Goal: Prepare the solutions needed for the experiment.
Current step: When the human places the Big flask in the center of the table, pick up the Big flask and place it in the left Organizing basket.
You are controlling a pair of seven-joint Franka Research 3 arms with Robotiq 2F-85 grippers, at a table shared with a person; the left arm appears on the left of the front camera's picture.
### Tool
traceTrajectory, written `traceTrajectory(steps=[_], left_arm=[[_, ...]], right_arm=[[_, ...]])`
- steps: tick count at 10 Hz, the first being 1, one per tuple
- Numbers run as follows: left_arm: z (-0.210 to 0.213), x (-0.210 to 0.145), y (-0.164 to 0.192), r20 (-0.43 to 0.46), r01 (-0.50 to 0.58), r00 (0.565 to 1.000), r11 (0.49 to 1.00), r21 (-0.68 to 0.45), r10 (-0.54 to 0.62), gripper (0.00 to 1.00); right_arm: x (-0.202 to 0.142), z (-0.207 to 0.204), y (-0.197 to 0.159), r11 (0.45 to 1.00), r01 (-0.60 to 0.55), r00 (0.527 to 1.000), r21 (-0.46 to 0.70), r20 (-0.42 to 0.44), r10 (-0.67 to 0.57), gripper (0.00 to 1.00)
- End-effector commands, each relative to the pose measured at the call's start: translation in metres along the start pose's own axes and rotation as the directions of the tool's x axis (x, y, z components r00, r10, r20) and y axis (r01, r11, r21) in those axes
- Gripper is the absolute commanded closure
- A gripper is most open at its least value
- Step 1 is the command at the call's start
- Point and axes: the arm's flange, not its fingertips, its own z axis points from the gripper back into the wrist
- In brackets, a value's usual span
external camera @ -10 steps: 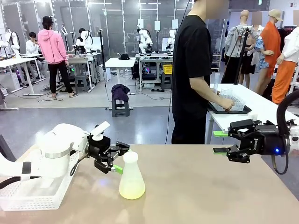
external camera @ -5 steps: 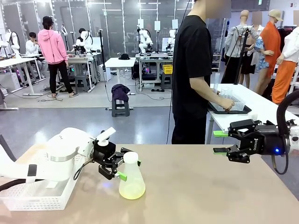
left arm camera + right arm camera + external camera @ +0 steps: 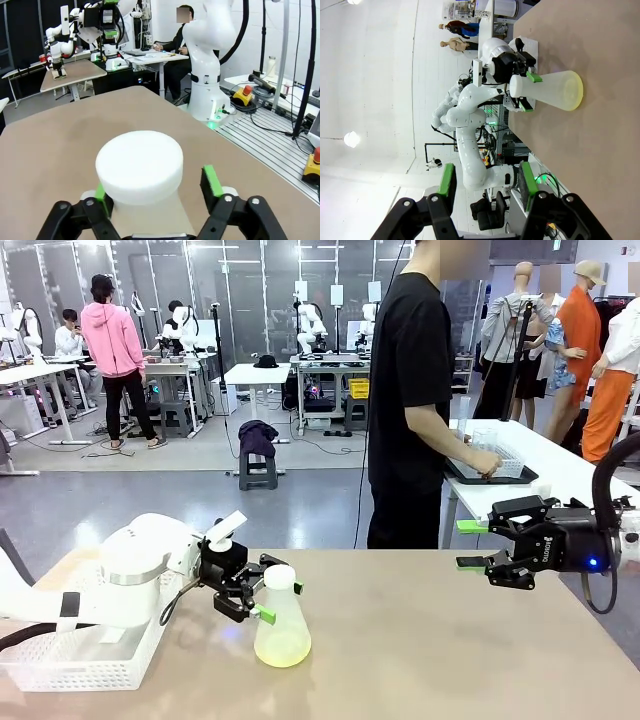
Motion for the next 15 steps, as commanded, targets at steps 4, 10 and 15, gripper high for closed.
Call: traceTrajectory(steps=[4,10,15], left_arm=[[-0.002,-0.003,0.004,0.036,0.002,0.999,1.0,0.016,-0.003,0.67],[0.007,0.029,0.001,-0.025,0.035,0.999,0.999,0.015,-0.035,1.0],[0.037,0.089,-0.02,-0.098,0.083,0.992,0.996,0.046,-0.078,0.98]], right_arm=[[0.0,-0.001,0.001,1.0,-0.006,1.0,0.005,0.002,0.006,0.36],[0.0,-0.001,0.001,1.0,-0.006,1.0,0.005,0.002,0.006,0.36],[0.0,-0.001,0.001,1.0,-0.006,1.0,0.005,0.002,0.006,0.36]])
